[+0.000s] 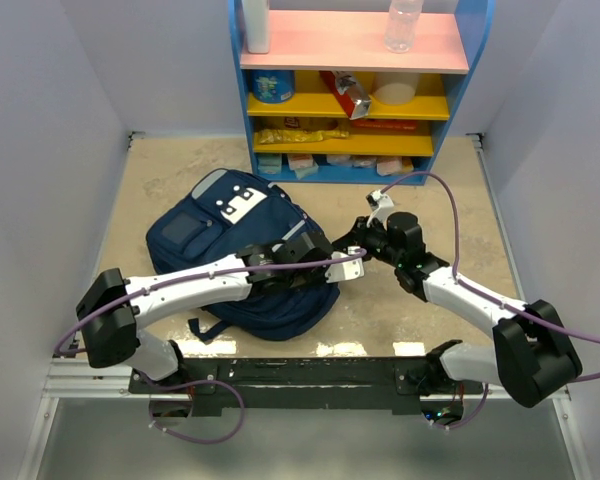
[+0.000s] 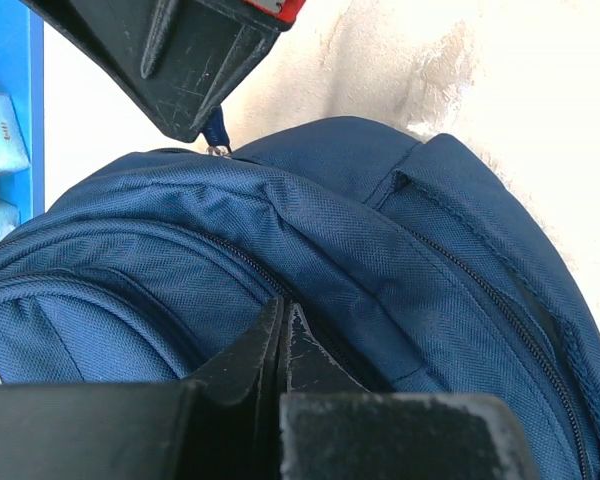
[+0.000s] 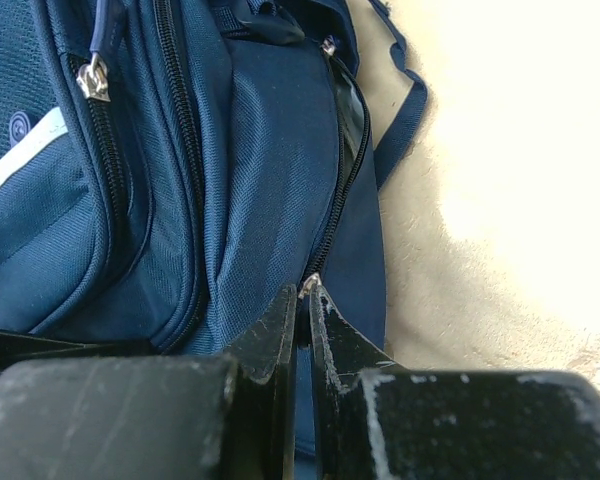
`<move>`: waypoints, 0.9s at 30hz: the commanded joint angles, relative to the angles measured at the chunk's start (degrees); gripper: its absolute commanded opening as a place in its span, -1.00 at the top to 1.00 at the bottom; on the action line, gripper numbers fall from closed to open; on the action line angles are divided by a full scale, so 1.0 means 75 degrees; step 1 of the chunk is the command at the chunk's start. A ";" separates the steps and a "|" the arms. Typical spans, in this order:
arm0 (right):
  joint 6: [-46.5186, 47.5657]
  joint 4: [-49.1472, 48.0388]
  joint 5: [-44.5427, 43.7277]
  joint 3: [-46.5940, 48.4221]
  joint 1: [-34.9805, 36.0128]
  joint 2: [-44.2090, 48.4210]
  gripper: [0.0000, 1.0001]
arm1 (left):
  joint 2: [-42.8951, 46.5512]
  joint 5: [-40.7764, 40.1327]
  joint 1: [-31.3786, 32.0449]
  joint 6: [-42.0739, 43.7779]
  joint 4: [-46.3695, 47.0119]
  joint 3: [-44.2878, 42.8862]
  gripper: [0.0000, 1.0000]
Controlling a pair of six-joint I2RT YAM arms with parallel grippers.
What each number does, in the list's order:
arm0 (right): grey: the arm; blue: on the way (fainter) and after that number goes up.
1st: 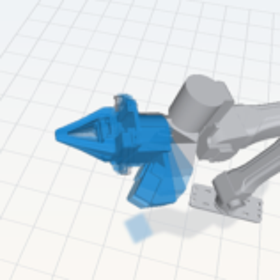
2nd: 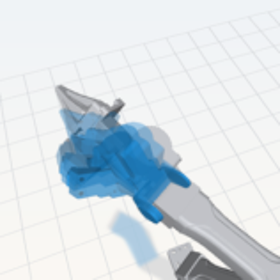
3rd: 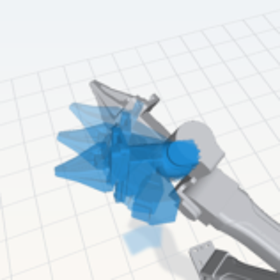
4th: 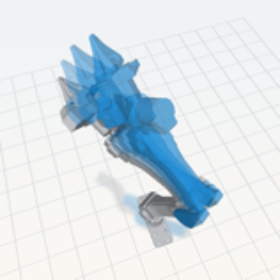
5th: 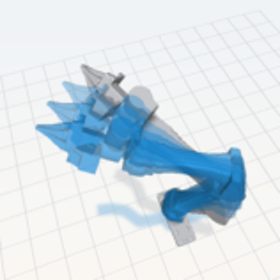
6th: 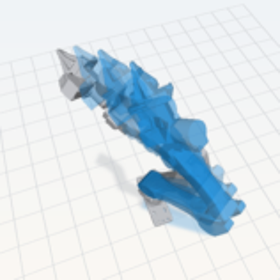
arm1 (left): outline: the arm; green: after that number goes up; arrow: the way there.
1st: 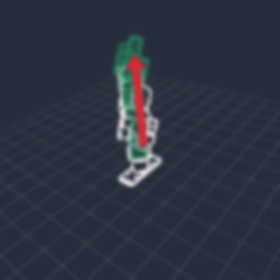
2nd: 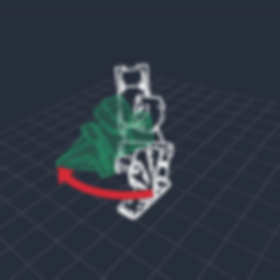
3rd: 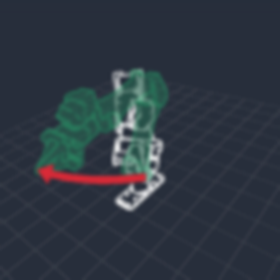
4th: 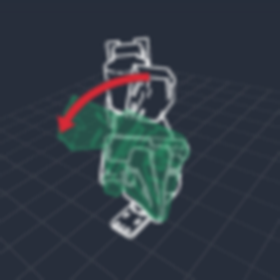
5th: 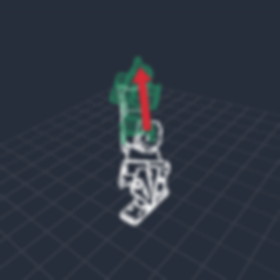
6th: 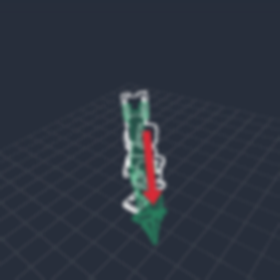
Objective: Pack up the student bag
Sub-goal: Zip the student bag at the center of the board.
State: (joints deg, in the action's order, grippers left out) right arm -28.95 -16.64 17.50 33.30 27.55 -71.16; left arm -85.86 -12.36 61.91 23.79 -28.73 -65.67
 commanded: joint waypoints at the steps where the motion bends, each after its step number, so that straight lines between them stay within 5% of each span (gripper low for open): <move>1: -0.0019 0.0039 0.0070 0.0329 0.0065 0.0206 1.00 | 0.0175 -0.0028 -0.0063 0.0027 -0.0751 0.0225 1.00; 8: 0.0016 0.0344 -0.0013 0.0049 0.0065 0.0346 1.00 | 0.0865 0.2242 0.0369 0.0600 -0.1465 0.0399 1.00; 13: -0.0054 0.0391 0.0046 -0.0127 0.0123 0.0651 1.00 | 0.1089 0.2843 0.0956 0.0708 -0.1900 0.0578 1.00; 15: -0.0054 0.0415 0.0023 -0.0116 0.0123 0.0651 1.00 | 0.0809 0.2528 0.0956 0.0322 -0.1690 0.0285 0.15; 19: -0.0054 0.0391 0.0046 0.0083 0.0124 0.0429 1.00 | 0.0048 0.2691 0.0886 -0.0686 -0.1584 -0.0781 -0.57; 27: -0.0089 0.0286 0.0105 0.0154 0.0135 0.0335 1.00 | -0.0680 0.3359 0.0781 -0.1426 -0.1080 -0.0702 -0.59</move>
State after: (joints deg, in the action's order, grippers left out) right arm -28.97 -12.84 17.34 32.45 28.23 -68.64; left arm -89.08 9.34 68.03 17.82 -39.72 -70.94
